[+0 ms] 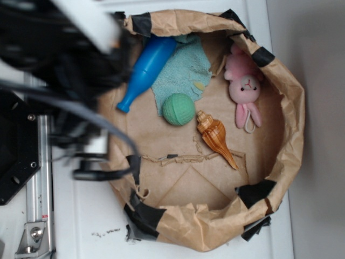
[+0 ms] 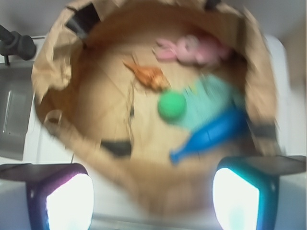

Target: Grab the shell.

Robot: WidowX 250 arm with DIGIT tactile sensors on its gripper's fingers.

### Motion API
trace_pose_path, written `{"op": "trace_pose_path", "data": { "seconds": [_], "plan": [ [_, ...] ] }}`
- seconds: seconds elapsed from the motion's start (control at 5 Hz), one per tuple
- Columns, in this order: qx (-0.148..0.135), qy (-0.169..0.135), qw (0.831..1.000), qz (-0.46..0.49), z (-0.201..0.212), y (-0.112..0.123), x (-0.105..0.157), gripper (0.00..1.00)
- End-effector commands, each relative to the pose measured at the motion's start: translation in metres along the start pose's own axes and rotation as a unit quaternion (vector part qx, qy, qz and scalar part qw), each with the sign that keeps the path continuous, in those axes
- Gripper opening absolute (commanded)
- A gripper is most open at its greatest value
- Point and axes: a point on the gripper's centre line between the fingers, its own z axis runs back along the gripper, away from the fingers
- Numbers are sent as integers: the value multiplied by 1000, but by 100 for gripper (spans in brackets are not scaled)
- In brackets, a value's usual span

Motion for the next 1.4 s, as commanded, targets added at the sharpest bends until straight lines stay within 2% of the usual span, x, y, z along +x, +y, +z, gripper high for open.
{"op": "trace_pose_path", "data": {
  "seconds": [0.0, 0.2, 0.4, 0.6, 0.8, 1.0, 1.2],
  "plan": [
    [8, -37, 998, -58, -50, -4, 51, 100],
    [-9, -43, 994, -104, -95, -10, 52, 100],
    [12, -48, 988, -144, -124, -4, 52, 100],
    [27, -37, 989, -138, -141, 14, 59, 100],
    [8, -45, 990, -135, -152, 8, 62, 96],
    [19, -55, 994, -91, -138, -3, 50, 0],
    [30, -76, 997, 18, -86, -4, 42, 0]
  ]
}}
